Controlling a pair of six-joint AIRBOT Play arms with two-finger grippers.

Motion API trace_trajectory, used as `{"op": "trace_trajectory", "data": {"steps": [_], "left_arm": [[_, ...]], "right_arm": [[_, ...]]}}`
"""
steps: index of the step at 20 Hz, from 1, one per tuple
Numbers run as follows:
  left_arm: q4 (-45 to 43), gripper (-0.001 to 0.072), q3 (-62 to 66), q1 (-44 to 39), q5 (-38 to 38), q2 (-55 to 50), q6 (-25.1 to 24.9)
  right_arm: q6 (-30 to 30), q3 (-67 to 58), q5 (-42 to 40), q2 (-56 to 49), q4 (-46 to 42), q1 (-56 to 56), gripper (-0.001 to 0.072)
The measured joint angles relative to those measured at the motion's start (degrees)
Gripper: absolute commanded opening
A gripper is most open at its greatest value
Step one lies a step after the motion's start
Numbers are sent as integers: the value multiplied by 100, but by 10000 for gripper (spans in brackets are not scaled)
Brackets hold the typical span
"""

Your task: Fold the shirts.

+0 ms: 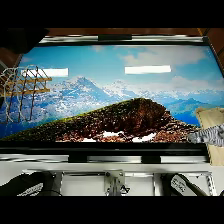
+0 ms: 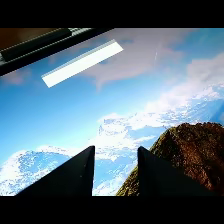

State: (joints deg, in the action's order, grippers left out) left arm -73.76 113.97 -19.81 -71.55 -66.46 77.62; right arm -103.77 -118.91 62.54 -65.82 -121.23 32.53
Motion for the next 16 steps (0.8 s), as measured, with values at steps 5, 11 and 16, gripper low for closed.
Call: {"op": "trace_trajectory", "data": {"steps": [5, 11, 16], "left_arm": [[-264, 333, 0, 15, -186, 0, 44], [-428, 333, 0, 22, -367, 0, 66], [-468, 333, 0, 22, -407, 0, 184]], "right_arm": [[-260, 0, -267, -74, -267, 258, 67], [-496, 0, -450, -177, -304, 1008, 67], [-577, 0, -885, -223, -243, 1456, 67]]}}
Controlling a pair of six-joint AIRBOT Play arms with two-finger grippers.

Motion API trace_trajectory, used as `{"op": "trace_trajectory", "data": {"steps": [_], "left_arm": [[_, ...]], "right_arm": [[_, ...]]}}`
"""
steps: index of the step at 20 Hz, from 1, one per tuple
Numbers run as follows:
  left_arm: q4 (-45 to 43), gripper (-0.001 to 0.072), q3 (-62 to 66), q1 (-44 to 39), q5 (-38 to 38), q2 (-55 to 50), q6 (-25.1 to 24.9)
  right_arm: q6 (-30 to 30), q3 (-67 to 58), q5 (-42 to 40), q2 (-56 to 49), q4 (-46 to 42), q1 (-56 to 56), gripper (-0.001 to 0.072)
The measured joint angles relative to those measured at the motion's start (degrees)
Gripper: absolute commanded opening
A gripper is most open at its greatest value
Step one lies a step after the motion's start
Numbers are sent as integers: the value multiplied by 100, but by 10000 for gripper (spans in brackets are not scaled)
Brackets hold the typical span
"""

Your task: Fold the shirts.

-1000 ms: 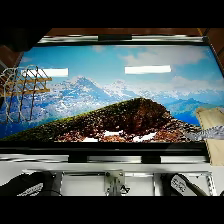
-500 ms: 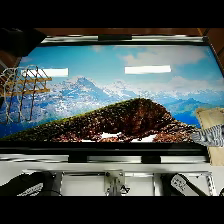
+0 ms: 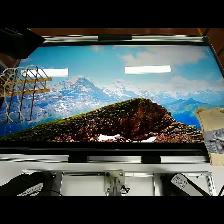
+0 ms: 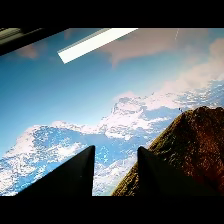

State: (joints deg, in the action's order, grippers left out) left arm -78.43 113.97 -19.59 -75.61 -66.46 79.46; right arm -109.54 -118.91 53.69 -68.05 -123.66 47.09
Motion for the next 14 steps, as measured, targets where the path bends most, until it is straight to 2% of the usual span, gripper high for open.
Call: {"op": "trace_trajectory", "data": {"steps": [9, 14], "left_arm": [[-4, 333, 0, 0, -87, 0, 225], [-7, 333, 0, 0, -345, 0, 293]], "right_arm": [[-256, 0, -20, -87, 136, 1508, 67], [-221, 0, 68, -210, 654, 2337, 71]]}}
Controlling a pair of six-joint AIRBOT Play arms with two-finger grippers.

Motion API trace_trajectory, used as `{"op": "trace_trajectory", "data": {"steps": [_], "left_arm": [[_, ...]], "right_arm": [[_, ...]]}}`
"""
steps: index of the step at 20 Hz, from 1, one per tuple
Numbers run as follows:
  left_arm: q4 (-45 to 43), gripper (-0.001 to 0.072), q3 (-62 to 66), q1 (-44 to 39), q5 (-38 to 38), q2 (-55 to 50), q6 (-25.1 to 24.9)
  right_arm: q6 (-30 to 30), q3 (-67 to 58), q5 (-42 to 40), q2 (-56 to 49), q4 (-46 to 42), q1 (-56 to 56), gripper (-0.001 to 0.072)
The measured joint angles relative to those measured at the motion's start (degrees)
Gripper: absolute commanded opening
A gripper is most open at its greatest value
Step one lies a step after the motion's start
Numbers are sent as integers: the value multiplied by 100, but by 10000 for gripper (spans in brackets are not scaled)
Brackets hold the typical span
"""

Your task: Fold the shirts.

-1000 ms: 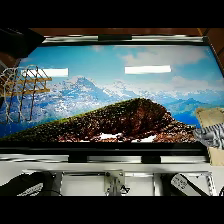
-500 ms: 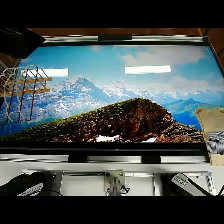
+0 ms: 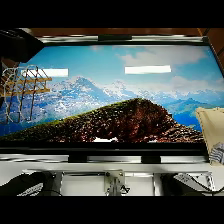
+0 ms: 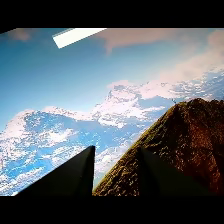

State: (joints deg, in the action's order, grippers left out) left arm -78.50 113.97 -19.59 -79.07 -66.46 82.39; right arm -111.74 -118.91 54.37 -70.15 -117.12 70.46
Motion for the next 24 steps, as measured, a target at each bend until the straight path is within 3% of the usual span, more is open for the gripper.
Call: {"op": "trace_trajectory", "data": {"steps": [1, 2, 3, 4, 10, 15, 20, 24], "left_arm": [[0, 333, 0, 0, -37, 0, 24], [0, 333, 0, 0, -61, 0, 39], [-2, 333, 0, 0, -83, 0, 52], [-2, 333, 0, 0, -98, 0, 61], [-7, 333, 0, 0, -129, -70, 81], [-7, 333, -7, 0, -140, -260, 83], [-4, 333, -11, 0, -142, -424, 85], [-4, 333, -17, 0, -142, -518, 85]], "right_arm": [[79, -2, 9, -33, 144, 74, 74], [179, -7, 111, -68, 326, 138, 155], [275, -2, 251, -98, 509, 181, 496], [374, 7, 518, -129, 750, 221, 686], [1176, 4, 1451, 118, 1751, 278, 685], [1753, 330, 3344, 382, 2140, 286, 685], [1803, 1333, 4496, 719, 3661, 289, 639], [1628, 1996, 4778, 874, 4964, -260, 639]]}}
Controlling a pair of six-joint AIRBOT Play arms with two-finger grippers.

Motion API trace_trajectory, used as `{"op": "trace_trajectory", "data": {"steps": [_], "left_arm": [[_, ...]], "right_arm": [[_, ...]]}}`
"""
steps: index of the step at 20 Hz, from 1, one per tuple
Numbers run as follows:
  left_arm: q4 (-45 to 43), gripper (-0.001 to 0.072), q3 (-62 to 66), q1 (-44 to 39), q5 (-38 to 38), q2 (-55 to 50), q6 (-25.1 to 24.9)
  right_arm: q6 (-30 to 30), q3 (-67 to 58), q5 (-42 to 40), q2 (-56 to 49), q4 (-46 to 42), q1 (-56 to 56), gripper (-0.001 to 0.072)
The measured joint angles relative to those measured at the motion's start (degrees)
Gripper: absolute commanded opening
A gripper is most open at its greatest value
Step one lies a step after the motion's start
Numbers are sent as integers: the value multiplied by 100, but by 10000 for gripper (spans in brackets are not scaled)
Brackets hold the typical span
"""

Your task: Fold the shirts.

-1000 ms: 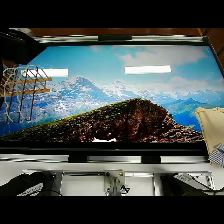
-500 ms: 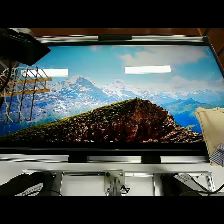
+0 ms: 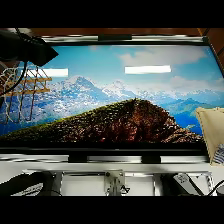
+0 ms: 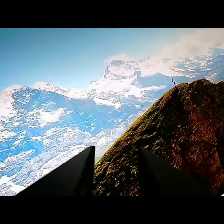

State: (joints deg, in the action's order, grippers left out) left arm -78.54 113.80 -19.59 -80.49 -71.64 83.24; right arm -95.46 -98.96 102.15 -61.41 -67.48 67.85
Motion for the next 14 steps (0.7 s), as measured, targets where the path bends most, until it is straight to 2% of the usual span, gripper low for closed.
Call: {"op": "trace_trajectory", "data": {"steps": [2, 5, 9, 14], "left_arm": [[0, 333, -4, 0, 0, -48, 0], [2, 333, -4, 0, 2, -144, 0], [4, 333, -7, 0, -55, -494, 17], [-57, 341, -9, 0, -337, -1362, 466]], "right_arm": [[-66, 168, -118, 15, 155, -769, 639], [-225, 284, -872, -44, 15, -2398, 639], [-396, 332, -2004, -520, -730, -4881, 639], [-490, 350, -2409, -1502, -1633, -7217, 640]]}}
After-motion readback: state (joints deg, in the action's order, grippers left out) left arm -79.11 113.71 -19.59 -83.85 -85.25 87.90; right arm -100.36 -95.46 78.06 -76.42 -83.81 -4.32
